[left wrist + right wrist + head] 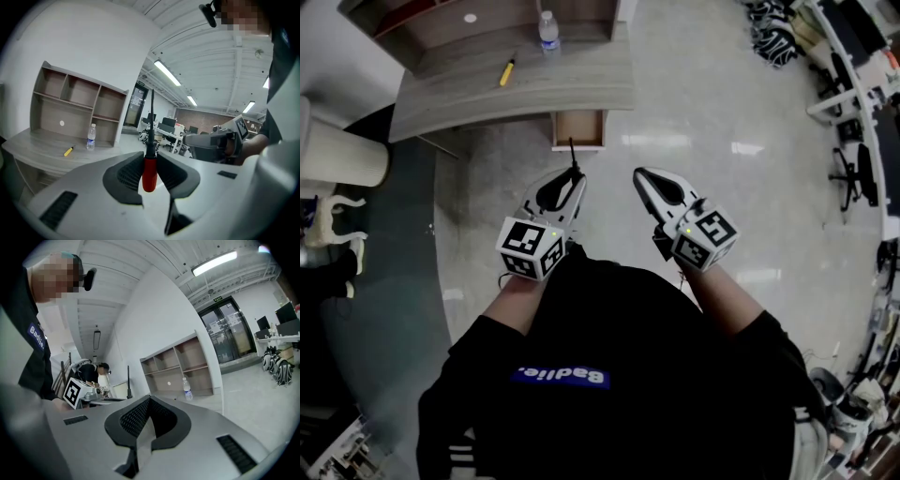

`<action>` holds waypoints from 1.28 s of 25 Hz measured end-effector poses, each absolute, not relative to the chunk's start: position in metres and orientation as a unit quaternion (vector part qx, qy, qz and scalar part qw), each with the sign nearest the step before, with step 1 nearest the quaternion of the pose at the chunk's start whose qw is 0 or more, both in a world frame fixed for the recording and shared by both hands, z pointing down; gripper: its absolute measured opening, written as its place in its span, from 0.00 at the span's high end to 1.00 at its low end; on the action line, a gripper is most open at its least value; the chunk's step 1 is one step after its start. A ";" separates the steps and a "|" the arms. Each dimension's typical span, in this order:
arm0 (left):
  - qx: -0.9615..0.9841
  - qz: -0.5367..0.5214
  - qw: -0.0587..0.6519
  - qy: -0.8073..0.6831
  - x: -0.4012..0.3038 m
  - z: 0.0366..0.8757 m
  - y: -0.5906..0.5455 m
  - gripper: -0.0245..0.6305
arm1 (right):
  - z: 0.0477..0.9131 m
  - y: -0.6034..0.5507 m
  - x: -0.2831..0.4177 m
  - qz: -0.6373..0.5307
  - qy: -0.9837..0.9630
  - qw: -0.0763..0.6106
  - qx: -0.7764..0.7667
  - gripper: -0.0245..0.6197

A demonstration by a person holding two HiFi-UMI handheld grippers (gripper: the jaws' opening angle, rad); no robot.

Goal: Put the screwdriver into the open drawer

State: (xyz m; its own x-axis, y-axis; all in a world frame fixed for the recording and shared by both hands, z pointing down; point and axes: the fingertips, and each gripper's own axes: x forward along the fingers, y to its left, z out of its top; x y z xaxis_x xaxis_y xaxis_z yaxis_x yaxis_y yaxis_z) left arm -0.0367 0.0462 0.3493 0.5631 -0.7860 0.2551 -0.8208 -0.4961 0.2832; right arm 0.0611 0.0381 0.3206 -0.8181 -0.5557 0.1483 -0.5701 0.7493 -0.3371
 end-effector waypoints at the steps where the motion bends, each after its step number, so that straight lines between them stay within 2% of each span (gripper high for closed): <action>1: 0.867 0.048 0.190 -0.459 -0.043 0.351 0.036 0.83 | 0.320 0.028 0.054 0.185 -0.934 0.021 0.305 0.92; 13: 0.895 0.076 0.206 -0.387 -0.094 0.383 -0.051 0.83 | 0.325 -0.052 -0.005 0.166 -0.914 0.042 0.367 0.92; 20: 0.898 0.113 0.204 -0.372 -0.096 0.412 -0.070 0.83 | 0.327 -0.066 -0.004 0.186 -0.904 0.027 0.383 0.92; 32: 0.876 0.202 0.202 -0.389 -0.070 0.482 -0.092 0.83 | 0.353 -0.095 0.028 0.204 -0.908 0.044 0.363 0.92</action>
State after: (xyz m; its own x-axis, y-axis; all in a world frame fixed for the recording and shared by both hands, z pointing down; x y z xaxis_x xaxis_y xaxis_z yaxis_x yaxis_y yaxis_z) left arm -0.0697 -0.0920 0.4822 0.6147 -0.6004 0.5115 -0.7637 -0.6152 0.1958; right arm 0.0276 -0.0949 0.3527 -0.7331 -0.6410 0.2275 -0.6767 0.6533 -0.3395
